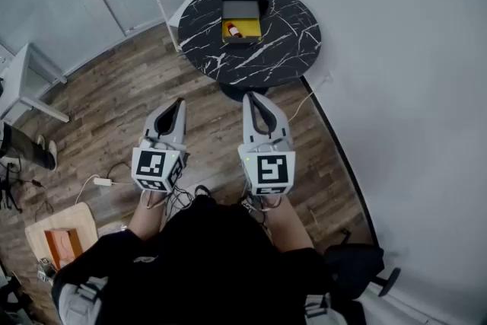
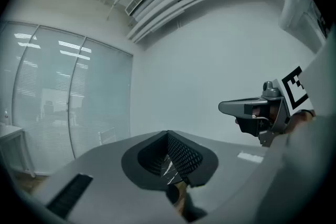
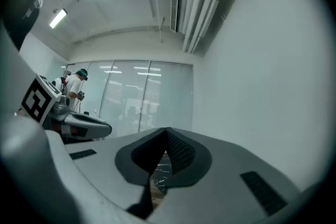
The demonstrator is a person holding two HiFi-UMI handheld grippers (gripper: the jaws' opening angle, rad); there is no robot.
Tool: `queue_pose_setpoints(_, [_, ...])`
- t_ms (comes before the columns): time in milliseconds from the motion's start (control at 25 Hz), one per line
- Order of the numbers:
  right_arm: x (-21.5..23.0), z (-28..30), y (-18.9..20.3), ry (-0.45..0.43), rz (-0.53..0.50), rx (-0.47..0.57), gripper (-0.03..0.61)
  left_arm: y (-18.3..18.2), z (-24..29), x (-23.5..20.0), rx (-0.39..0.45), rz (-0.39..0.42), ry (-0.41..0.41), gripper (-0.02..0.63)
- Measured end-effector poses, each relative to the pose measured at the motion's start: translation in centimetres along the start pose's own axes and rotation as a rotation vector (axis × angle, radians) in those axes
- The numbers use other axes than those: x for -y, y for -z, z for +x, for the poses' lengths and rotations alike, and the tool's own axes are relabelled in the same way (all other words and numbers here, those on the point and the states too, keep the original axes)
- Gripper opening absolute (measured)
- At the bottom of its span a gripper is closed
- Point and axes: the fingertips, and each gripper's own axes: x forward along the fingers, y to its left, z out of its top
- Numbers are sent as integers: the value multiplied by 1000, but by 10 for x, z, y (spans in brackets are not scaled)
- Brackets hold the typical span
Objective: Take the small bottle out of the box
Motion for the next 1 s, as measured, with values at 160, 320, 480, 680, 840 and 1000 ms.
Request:
queue_pose_setpoints(160, [-17,14,8,17,-5,0,-5,10,0,-22,-10,-16,18,-2])
queue_pose_setpoints(320, [-32,19,11,46,-19,-40,-5,9,-5,-35,-19,-15,48,-2])
queue_pose_setpoints(480, [-49,22,14,40,29,-55,-5,9,-7,-51,-25,-18,97,-2])
queue_pose_setpoints(680, [-72,23,34,37,24,-96,-5,35,-5,-77,-53,-67,121,-2])
queue_pose_setpoints(840, [-71,31,39,13,63,-111,-5,52,1,-78,-81,-94,140,-2])
queue_pose_setpoints(1000, [-58,48,59,20,58,-143,-5,71,22,-83,-117,-115,141,-2])
